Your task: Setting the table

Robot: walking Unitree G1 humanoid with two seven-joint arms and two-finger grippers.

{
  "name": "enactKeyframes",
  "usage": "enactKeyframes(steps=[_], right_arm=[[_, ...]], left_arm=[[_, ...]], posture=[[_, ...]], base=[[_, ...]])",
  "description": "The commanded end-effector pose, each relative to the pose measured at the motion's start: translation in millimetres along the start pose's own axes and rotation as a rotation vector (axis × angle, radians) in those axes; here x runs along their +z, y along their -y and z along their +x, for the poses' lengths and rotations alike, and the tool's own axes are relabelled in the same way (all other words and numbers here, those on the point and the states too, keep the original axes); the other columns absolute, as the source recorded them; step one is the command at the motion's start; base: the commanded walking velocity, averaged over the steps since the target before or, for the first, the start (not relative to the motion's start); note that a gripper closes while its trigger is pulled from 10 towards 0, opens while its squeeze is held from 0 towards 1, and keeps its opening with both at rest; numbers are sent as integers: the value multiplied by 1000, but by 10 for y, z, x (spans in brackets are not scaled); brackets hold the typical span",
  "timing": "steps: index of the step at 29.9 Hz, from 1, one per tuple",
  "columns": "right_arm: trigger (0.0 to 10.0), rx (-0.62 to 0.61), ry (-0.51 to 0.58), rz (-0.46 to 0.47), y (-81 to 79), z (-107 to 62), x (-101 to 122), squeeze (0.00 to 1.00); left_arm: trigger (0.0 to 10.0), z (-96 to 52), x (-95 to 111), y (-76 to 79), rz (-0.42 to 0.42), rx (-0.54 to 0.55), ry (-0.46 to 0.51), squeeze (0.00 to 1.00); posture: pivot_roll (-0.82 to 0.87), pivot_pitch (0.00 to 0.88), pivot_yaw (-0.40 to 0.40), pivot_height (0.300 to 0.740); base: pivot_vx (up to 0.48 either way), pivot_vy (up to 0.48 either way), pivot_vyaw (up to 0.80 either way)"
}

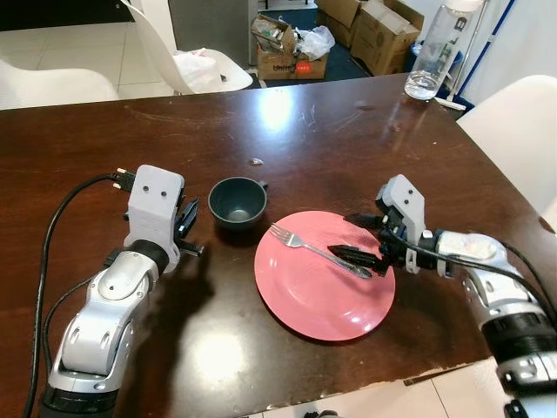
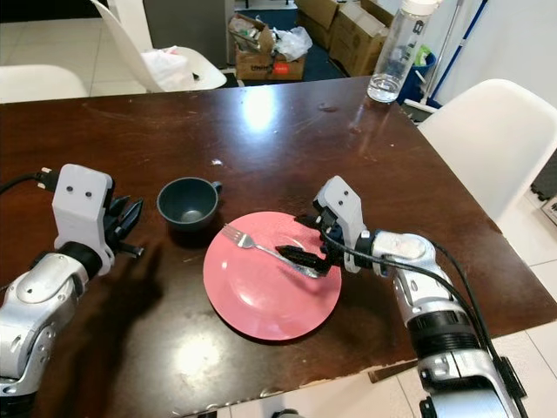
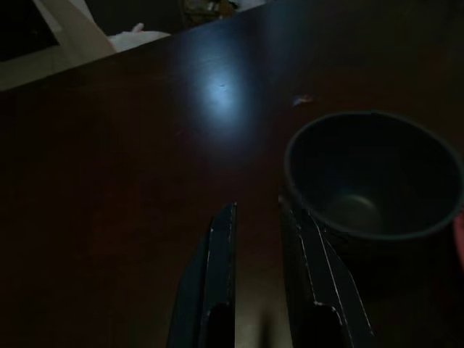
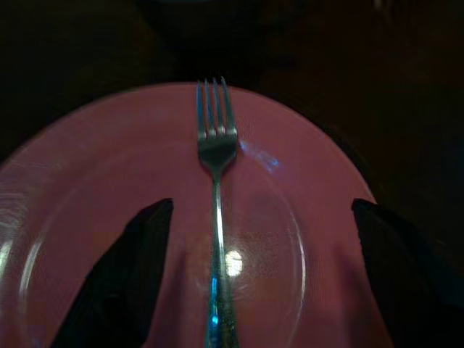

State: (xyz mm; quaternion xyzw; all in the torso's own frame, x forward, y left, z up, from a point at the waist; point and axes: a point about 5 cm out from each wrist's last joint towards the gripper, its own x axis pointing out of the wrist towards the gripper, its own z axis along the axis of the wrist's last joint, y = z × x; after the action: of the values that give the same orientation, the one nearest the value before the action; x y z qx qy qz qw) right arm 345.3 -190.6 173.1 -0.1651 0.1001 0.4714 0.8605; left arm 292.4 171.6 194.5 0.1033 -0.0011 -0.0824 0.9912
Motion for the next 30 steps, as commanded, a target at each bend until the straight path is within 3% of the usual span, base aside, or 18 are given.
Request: enactKeyframes(steps=[1,7,14,15,16,17,18,19,20,21,30], right_arm=[[10000,23,-38,-9,4,12,-55,0],[10000,133,-92,-20,-53,94,-124,0],[10000,168,-113,-14,-83,142,-196,0],[7059,172,-121,-13,-93,143,-223,0],[7059,175,-128,-13,-101,142,-241,0],[4353,188,-146,-14,-121,135,-295,0],[4353,191,-150,-14,-124,132,-306,0],[863,192,-155,-11,-133,130,-329,0],[863,193,-158,-10,-138,128,-342,0],[0,197,-163,-7,-145,127,-361,0],[0,196,-192,17,-150,136,-468,0]], left_arm=[[10000,-43,-20,-45,7,10,-17,0],[10000,-101,1,-89,24,15,-22,0],[10000,-170,-10,-121,32,23,-38,0],[10000,-174,-12,-122,33,23,-40,0],[10000,-177,-12,-123,33,23,-41,0],[10000,-179,-12,-120,33,22,-43,0],[10000,-180,-11,-119,33,22,-44,0],[10000,-178,-10,-120,33,22,-43,0],[10000,-176,-8,-121,33,22,-43,0],[10000,-175,-5,-123,33,22,-44,0],[10000,-191,2,-146,33,32,-48,0]], posture=[[55,137,94,740],[90,157,90,740],[103,170,89,740],[103,171,90,740],[104,172,90,740],[104,173,90,740],[104,173,90,740],[105,170,90,740],[105,170,90,740],[106,170,90,740],[114,165,86,740]], base=[[0,0,0],[0,0,0],[0,0,0],[0,0,0],[0,0,0],[0,0,0],[0,0,0],[0,0,0],[0,0,0],[0,0,0],[0,0,0]])
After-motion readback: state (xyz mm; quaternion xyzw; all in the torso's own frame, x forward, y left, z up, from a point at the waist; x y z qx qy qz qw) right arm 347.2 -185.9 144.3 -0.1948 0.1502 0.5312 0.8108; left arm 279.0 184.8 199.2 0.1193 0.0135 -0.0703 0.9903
